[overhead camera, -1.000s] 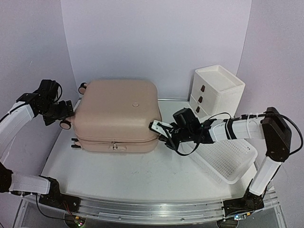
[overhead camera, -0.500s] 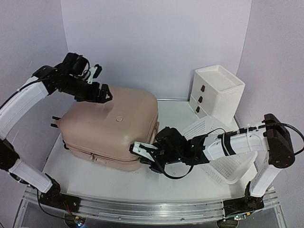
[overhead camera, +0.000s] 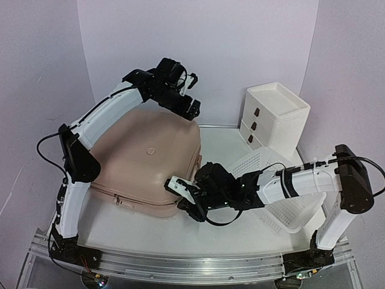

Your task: Open, take out, and arrange the luggage

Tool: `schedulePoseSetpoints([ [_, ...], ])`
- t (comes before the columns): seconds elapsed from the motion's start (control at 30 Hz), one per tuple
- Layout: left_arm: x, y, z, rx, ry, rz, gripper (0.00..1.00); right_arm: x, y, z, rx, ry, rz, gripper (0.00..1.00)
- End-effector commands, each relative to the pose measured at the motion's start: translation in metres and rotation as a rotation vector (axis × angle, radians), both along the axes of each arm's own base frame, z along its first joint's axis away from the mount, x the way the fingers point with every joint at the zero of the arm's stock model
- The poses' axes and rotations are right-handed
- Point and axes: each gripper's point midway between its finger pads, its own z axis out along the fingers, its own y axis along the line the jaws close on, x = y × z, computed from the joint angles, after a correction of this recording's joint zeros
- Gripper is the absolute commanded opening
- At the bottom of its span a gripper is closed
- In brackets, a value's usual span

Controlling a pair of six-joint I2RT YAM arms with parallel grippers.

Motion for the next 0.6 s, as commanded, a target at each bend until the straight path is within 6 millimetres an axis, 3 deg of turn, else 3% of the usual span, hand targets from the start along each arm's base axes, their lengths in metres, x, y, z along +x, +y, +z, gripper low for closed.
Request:
schedulePoseSetpoints([
  [0.0, 0.021, -0.005, 0.025, -0.011, -0.118, 0.005, 0.99, -0.025, 0.019, 0.020, 0.033, 0.015, 0.053, 0.00],
  [0.1, 0.030, -0.020, 0.003, -0.016, -0.110, -0.024, 1.00, -0.035, 0.024, 0.016, 0.017, -0.001, 0.081, 0.00],
  [0.2, 0.036, -0.024, -0.030, 0.031, -0.075, -0.029, 0.99, -0.032, 0.021, 0.015, 0.024, -0.020, 0.046, 0.00],
  [0.33, 0.034, -0.018, -0.067, 0.115, -0.024, -0.033, 0.99, -0.011, 0.003, 0.023, 0.047, -0.114, -0.075, 0.00],
  [0.57, 0.018, -0.004, -0.104, 0.216, 0.046, -0.082, 0.99, 0.030, -0.026, 0.040, 0.081, -0.236, -0.256, 0.00],
])
